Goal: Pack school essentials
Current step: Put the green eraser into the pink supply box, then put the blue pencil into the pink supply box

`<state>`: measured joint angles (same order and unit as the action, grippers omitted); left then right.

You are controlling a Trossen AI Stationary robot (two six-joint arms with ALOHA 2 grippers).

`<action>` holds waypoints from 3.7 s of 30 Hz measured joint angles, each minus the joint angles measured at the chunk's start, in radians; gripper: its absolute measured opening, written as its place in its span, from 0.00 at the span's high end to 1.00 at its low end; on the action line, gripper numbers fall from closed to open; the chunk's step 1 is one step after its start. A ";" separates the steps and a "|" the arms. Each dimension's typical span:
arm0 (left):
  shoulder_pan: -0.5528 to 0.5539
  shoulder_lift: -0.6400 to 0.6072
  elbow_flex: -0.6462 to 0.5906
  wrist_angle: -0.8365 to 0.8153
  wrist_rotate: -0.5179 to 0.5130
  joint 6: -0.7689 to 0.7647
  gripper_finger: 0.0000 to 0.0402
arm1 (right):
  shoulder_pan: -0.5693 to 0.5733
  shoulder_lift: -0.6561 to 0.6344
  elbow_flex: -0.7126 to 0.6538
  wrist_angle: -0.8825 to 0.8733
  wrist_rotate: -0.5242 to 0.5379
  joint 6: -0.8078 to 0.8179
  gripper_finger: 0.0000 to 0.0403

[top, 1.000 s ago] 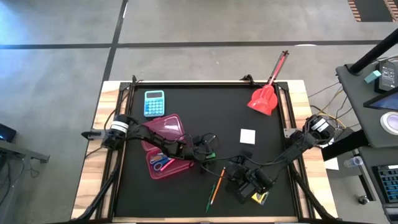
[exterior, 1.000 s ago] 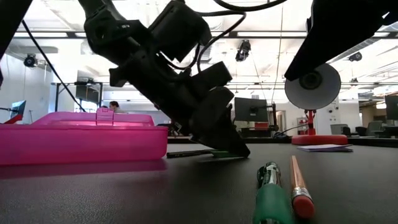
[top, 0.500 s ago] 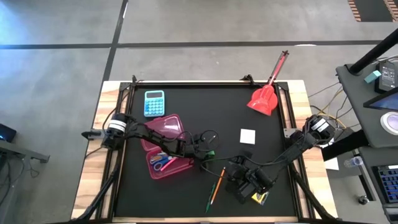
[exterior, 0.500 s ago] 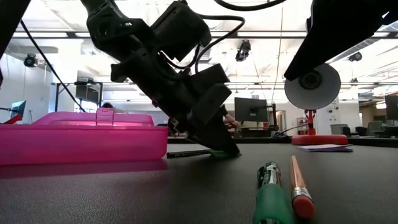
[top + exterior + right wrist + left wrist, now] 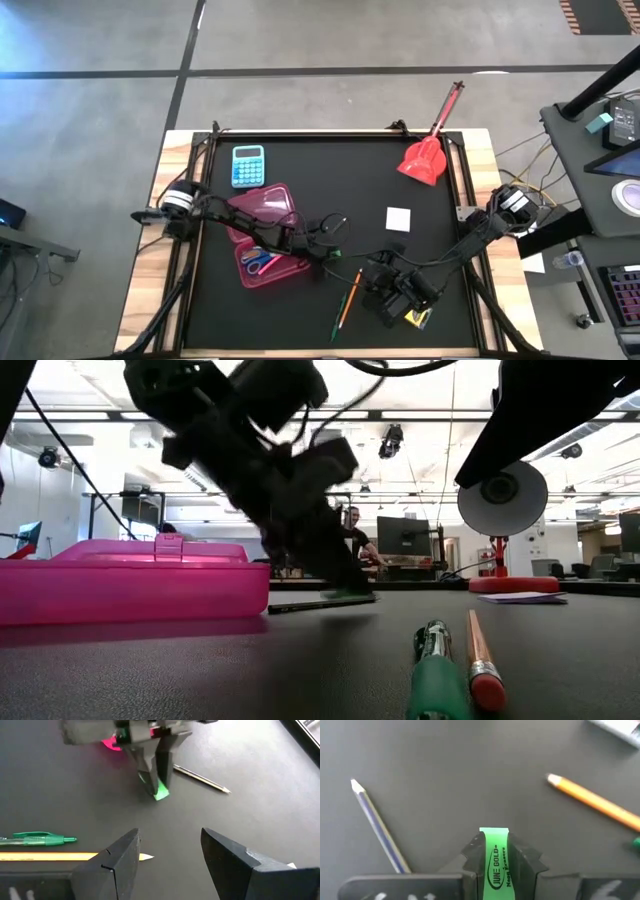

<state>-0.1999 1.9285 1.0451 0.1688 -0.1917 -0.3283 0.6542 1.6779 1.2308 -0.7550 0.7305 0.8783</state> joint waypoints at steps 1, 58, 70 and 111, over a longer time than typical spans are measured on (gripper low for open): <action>0.001 -0.013 -0.004 0.005 0.000 0.001 0.89 | 0.000 0.000 0.000 0.004 0.000 0.000 0.50; -0.115 -0.471 -0.359 -0.054 -0.106 -0.141 0.63 | 0.000 0.000 0.006 0.111 0.001 0.000 0.50; -0.057 -0.217 -0.162 0.022 -0.122 -0.042 0.63 | 0.000 0.000 0.006 0.139 0.001 0.000 0.50; 0.094 0.079 0.056 -0.094 -0.169 -0.031 0.98 | 0.000 0.000 0.006 0.170 0.001 0.000 0.50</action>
<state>-0.1062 2.0075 1.1015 0.0748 -0.3607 -0.3593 0.6544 1.6779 1.2366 -0.5854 0.7319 0.8784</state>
